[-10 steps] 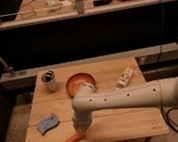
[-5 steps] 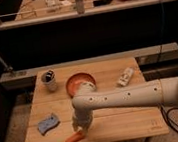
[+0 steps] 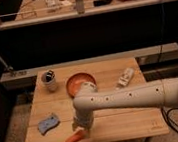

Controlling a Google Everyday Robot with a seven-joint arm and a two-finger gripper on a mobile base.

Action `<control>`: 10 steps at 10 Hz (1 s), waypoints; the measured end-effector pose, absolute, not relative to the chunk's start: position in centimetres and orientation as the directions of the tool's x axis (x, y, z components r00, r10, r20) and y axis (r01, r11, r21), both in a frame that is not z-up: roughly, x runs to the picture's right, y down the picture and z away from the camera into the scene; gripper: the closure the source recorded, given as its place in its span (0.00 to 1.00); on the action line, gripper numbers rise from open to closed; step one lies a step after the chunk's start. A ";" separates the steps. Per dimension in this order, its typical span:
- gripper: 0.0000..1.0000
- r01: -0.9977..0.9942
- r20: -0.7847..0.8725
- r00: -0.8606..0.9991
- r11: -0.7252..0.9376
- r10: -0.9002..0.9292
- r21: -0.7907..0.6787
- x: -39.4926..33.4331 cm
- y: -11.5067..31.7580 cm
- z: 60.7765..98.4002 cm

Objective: Place the pepper in the ceramic bowl

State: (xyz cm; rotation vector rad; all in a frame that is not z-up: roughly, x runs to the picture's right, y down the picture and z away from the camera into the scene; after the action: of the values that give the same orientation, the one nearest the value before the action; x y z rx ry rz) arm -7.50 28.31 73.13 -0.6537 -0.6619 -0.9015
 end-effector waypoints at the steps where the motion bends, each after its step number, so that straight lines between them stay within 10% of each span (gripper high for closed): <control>1: 0.53 0.860 0.751 0.452 0.460 -0.482 -0.223 -7.7 28.7 73.4; 7: 0.85 0.866 0.754 0.440 0.451 -0.488 -0.213 -7.6 28.7 73.1; 10: 0.68 0.869 0.752 0.435 0.449 -0.495 -0.208 -7.2 27.9 73.3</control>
State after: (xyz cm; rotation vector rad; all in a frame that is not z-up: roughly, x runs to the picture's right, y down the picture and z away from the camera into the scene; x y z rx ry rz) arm -7.23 27.87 73.31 -0.6466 -0.6702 -0.9262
